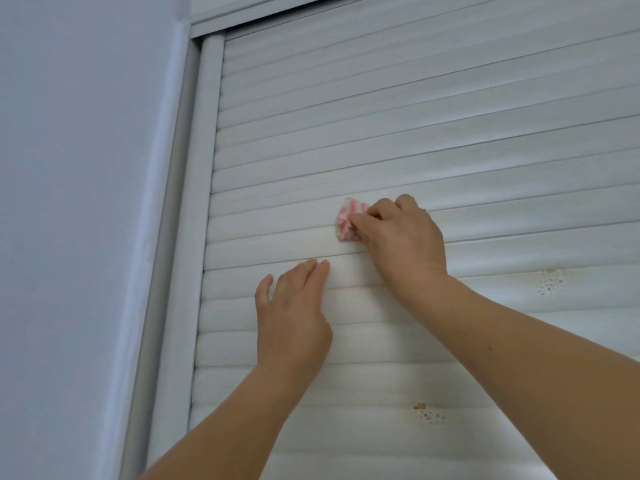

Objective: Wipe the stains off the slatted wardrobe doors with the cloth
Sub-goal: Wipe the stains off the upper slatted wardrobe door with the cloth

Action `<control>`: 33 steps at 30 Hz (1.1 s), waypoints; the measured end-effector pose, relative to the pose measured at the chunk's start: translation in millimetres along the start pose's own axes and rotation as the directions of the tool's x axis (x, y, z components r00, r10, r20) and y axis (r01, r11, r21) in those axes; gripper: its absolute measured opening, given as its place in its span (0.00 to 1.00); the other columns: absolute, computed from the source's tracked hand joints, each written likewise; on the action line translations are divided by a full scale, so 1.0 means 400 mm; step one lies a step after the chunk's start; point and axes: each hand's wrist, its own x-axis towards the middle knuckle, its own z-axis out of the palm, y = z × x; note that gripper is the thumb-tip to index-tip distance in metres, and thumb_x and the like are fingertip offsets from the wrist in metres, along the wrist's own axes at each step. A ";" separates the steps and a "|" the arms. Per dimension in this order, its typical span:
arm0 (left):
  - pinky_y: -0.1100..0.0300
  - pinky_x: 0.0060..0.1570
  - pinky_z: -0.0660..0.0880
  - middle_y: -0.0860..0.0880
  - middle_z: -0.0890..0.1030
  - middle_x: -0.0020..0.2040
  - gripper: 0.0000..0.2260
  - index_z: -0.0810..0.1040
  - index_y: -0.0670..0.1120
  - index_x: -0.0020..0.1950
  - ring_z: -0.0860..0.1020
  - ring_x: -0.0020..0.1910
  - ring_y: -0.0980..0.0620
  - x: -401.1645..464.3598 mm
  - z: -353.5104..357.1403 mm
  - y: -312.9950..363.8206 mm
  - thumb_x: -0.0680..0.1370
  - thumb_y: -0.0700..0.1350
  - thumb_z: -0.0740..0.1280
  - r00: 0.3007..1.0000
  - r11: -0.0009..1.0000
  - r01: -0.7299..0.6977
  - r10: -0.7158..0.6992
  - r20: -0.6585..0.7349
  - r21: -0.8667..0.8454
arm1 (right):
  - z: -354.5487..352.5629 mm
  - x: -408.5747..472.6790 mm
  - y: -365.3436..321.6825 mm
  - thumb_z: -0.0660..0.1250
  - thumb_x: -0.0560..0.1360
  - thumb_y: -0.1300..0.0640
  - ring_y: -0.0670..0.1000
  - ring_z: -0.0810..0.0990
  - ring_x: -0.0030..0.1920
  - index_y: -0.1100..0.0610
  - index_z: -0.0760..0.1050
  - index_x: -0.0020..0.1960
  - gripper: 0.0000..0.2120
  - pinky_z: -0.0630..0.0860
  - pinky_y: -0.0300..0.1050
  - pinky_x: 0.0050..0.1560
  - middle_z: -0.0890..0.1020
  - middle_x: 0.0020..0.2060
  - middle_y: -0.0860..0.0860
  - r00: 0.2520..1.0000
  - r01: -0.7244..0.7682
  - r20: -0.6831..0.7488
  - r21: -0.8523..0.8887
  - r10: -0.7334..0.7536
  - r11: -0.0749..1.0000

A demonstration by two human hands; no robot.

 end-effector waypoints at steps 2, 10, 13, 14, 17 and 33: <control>0.43 0.63 0.66 0.46 0.78 0.60 0.30 0.75 0.43 0.64 0.71 0.60 0.52 -0.004 0.004 -0.021 0.63 0.30 0.56 0.996 0.998 0.009 -0.016 -0.093 -0.066 | 0.011 0.001 -0.036 0.65 0.62 0.61 0.56 0.77 0.32 0.55 0.81 0.33 0.06 0.70 0.42 0.30 0.79 0.29 0.52 0.998 0.053 0.021 -0.015 -0.052 0.999; 0.52 0.66 0.55 0.48 0.71 0.66 0.30 0.66 0.45 0.72 0.69 0.66 0.49 -0.076 -0.021 -0.100 0.69 0.30 0.57 0.969 0.967 0.244 -0.247 -0.027 -0.079 | 0.051 -0.021 -0.204 0.50 0.67 0.61 0.62 0.81 0.40 0.61 0.82 0.40 0.20 0.79 0.55 0.36 0.82 0.38 0.59 0.967 0.170 0.160 0.171 -0.197 0.971; 0.53 0.68 0.54 0.51 0.70 0.67 0.32 0.64 0.48 0.73 0.67 0.67 0.53 -0.090 -0.028 -0.105 0.70 0.31 0.57 0.973 0.970 0.231 -0.231 0.020 -0.068 | 0.033 -0.042 -0.234 0.50 0.67 0.59 0.58 0.82 0.41 0.57 0.83 0.43 0.21 0.77 0.48 0.35 0.84 0.42 0.55 0.939 0.201 0.250 0.160 -0.237 0.966; 0.53 0.69 0.53 0.52 0.70 0.68 0.32 0.64 0.48 0.73 0.66 0.68 0.54 -0.094 -0.028 -0.104 0.70 0.30 0.58 0.975 0.973 0.221 -0.220 0.024 -0.065 | 0.023 -0.046 -0.227 0.51 0.68 0.59 0.57 0.82 0.41 0.56 0.83 0.43 0.21 0.77 0.47 0.36 0.84 0.42 0.54 0.934 0.211 0.260 0.152 -0.245 0.966; 0.46 0.69 0.56 0.48 0.72 0.67 0.31 0.70 0.45 0.70 0.69 0.67 0.50 -0.102 -0.027 -0.090 0.67 0.28 0.58 0.989 0.987 0.147 -0.145 0.041 -0.057 | -0.005 -0.056 -0.177 0.51 0.67 0.59 0.55 0.82 0.41 0.54 0.84 0.44 0.21 0.77 0.46 0.37 0.84 0.43 0.52 0.938 0.229 0.238 0.122 -0.252 0.966; 0.51 0.71 0.35 0.56 0.56 0.76 0.39 0.45 0.51 0.77 0.52 0.75 0.58 -0.103 -0.041 -0.054 0.71 0.29 0.56 0.972 1.000 -0.015 0.016 0.234 -0.004 | -0.190 -0.148 0.083 0.66 0.75 0.64 0.63 0.75 0.54 0.56 0.78 0.59 0.13 0.75 0.52 0.44 0.82 0.54 0.55 0.882 -0.286 0.337 -0.171 0.329 0.943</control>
